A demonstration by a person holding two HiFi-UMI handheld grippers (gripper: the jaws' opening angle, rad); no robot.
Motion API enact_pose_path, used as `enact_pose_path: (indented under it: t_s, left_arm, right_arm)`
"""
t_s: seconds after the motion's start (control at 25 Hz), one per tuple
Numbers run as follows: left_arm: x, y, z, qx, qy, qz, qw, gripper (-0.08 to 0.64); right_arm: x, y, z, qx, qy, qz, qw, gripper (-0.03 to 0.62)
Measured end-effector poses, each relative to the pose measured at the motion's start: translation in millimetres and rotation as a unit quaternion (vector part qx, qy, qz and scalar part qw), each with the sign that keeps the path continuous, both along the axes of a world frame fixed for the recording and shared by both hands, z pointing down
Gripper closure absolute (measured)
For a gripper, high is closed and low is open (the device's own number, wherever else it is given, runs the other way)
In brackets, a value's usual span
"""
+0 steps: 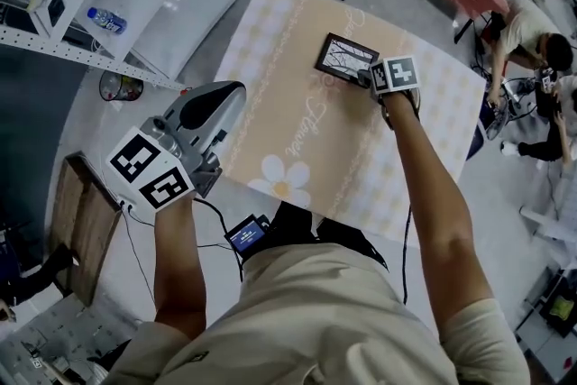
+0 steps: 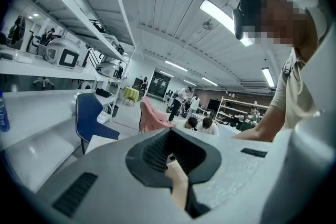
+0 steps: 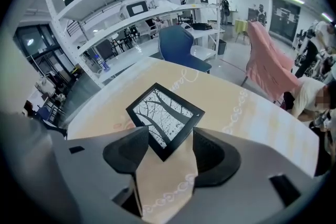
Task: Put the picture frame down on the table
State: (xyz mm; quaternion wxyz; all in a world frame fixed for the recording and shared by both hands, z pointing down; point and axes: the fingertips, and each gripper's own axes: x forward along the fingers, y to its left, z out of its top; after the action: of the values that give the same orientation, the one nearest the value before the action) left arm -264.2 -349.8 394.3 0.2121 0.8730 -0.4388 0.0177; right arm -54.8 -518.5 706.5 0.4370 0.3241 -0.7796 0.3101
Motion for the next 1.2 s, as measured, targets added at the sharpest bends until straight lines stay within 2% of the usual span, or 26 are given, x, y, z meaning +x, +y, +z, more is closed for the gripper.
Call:
enact_pose_path:
  t_s: [0.16, 0.32, 0.4, 0.52, 0.6, 0.72, 0.88, 1.0, 1.2]
  left_arm:
    - [9.7, 8.6, -15.9, 0.011, -0.010, 0.002, 0.9999, 0.555]
    - [23.1, 21.5, -29.0, 0.021, -0.019, 0.005, 0.9996, 0.555]
    - [30.0, 27.4, -35.6, 0.029, -0.023, 0.005, 0.9993, 0.555]
    - [41.9, 39.3, -46.6, 0.042, -0.028, 0.005, 0.9987, 0.555]
    - [50.2, 49.5, -53.9, 0.050, -0.032, 0.004, 0.9982, 0.555]
    - [63.1, 68.7, -65.8, 0.061, -0.040, 0.004, 0.9974, 0.555]
    - [79.5, 95.8, -86.7, 0.082, -0.052, 0.004, 0.9952, 0.555]
    - [92.1, 120.3, -102.0, 0.099, -0.062, 0.004, 0.9932, 0.554]
    - [115.1, 155.5, -123.1, 0.125, -0.082, 0.007, 0.9887, 0.555]
  right_arm:
    - [-1.6, 4.8, -34.7, 0.022, -0.036, -0.004, 0.999, 0.350]
    - [-4.3, 17.4, -91.1, 0.051, -0.086, -0.022, 0.995, 0.352]
    - [-6.0, 23.0, -130.2, 0.077, -0.120, -0.036, 0.989, 0.384]
    - [-6.0, 41.7, -200.8, 0.124, -0.184, -0.064, 0.973, 0.526]
    - [-4.9, 62.8, -250.3, 0.149, -0.238, -0.087, 0.956, 0.574]
    - [4.0, 104.2, -314.5, 0.176, -0.293, -0.126, 0.931, 0.588]
    - [28.4, 156.3, -379.3, 0.220, -0.311, -0.164, 0.910, 0.589]
    - [48.9, 193.4, -410.6, 0.240, -0.319, -0.176, 0.900, 0.589]
    - [83.3, 237.7, -438.6, 0.262, -0.321, -0.181, 0.892, 0.589]
